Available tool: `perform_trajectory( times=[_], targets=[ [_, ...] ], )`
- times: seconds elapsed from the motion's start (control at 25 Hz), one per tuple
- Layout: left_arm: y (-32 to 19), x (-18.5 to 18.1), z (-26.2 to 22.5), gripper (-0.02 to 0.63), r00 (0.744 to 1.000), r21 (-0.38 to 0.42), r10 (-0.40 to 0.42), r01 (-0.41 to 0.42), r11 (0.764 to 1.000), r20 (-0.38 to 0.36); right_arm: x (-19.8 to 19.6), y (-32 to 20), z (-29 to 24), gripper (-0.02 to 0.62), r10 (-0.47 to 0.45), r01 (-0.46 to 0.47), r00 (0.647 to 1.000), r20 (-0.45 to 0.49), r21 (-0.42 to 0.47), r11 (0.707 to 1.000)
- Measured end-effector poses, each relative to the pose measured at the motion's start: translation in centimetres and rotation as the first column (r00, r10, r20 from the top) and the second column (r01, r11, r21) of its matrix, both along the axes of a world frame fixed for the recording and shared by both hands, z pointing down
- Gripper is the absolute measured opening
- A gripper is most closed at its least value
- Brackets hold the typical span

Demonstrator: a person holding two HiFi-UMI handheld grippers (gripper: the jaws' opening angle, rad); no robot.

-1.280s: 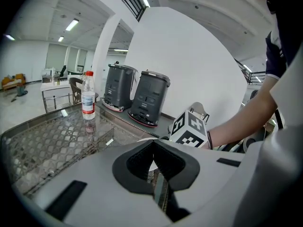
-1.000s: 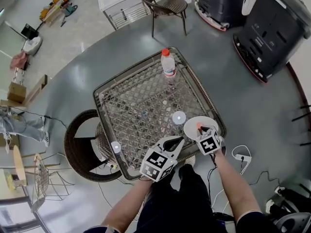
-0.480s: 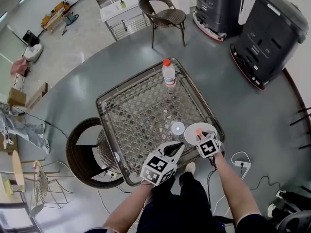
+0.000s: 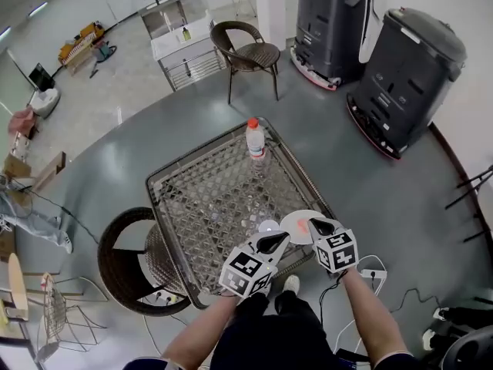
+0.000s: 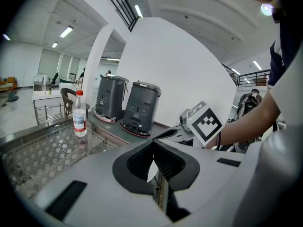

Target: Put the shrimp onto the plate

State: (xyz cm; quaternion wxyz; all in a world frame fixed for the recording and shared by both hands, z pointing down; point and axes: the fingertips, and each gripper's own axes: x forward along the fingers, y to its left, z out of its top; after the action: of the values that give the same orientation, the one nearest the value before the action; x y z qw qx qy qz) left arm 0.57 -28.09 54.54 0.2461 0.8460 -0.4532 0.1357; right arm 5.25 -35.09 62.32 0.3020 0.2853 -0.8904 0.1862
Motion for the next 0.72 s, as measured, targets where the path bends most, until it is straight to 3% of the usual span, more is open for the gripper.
perform_trajectory(
  times=[0.28,0.72],
  targets=[
    [-1.5,0.6,-2.9,0.009,1.0,0.067,0.019,-0.018,0.998,-0.015,1.4,-1.5,-8.1,0.006,0.074,-0.095,0.979,0.191,0.104,0.99],
    [-2.1,2.1,-8.1,0.009,0.997,0.161,0.065,-0.058,0.985,-0.035,3.1,-0.5,-16.9,0.005,0.045,-0.127,0.95,0.31,0.248,0.961]
  ],
)
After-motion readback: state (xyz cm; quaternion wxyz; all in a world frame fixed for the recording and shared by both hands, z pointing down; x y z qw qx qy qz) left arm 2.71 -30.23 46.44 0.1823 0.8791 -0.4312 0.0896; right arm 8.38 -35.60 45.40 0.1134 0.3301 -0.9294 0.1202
